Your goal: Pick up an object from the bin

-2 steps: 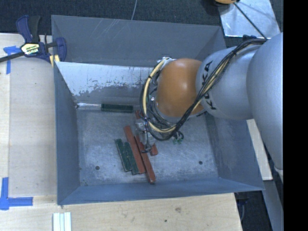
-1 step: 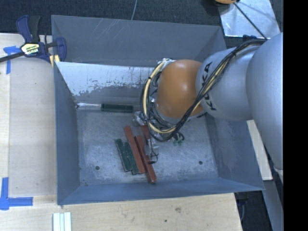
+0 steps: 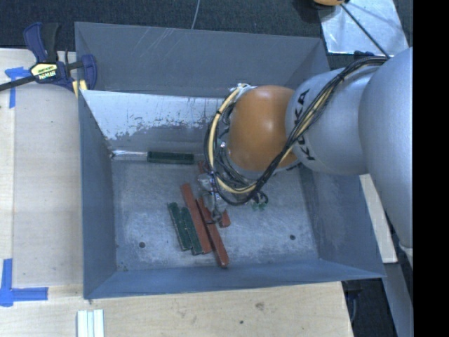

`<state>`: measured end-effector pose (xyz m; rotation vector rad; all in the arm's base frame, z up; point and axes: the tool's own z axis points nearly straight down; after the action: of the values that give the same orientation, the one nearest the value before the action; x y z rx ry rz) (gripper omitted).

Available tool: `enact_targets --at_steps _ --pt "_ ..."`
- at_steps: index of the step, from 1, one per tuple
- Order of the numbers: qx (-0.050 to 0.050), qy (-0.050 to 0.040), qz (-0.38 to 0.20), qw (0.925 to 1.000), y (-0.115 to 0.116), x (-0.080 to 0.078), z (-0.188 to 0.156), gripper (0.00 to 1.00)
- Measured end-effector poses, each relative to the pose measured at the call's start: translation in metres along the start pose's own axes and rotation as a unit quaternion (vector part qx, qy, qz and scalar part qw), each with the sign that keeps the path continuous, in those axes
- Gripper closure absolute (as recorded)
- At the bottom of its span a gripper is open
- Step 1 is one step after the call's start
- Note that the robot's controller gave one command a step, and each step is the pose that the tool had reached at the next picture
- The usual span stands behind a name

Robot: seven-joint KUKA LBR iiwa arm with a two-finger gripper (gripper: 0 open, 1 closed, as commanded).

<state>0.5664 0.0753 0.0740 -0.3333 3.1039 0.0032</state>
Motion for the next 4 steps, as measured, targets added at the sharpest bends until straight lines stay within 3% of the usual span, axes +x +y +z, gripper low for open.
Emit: enact_targets --at_steps 1,2,3,4 --pt "0.0 0.0 0.0 1.0 0.0 0.0 0.0 1.0" --pt "0.0 0.005 -0.08 0.9968 0.01 0.016 0.001 0.0" --pt "0.0 0.0063 -0.08 0.9968 0.01 0.017 0.001 0.0" --pt "-0.002 0.0094 -0.16 0.987 -0.001 0.019 -0.025 0.0"
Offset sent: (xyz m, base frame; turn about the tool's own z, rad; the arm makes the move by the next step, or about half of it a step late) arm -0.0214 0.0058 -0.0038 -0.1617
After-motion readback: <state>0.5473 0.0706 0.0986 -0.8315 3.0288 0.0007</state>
